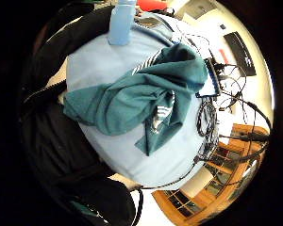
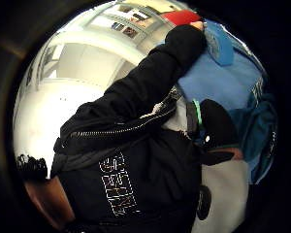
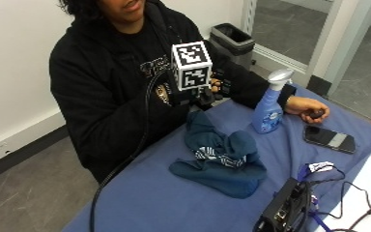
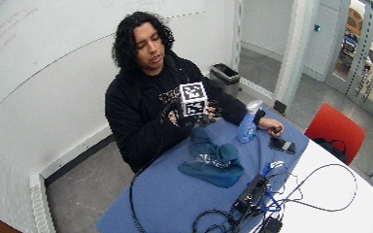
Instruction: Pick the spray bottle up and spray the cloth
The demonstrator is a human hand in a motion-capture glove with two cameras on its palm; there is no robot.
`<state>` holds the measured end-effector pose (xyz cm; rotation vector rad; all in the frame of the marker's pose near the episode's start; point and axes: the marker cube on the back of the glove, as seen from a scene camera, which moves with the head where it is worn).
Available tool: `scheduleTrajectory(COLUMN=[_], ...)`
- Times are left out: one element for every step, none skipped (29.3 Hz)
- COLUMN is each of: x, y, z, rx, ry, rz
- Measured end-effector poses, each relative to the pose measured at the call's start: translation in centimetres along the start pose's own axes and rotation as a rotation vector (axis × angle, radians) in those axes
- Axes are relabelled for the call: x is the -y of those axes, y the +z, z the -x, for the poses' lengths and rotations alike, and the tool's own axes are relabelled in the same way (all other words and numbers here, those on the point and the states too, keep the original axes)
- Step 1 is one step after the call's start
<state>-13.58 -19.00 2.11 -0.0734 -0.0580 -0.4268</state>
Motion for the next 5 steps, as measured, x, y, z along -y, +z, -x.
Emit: scheduleTrajectory(x=[0.04, 0.08, 0.13, 0.18, 0.21], y=[0.19, 0.37, 0.54, 0.67, 0.75], z=[0.30, 0.57, 0.78, 0.93, 1.01], rx=[-0.001, -0.001, -0.001, -0.001, -0.001], ry=[-0.010, -0.020, -0.028, -0.033, -0.036], rz=[0.005, 0.011, 0.017, 0.021, 0.023])
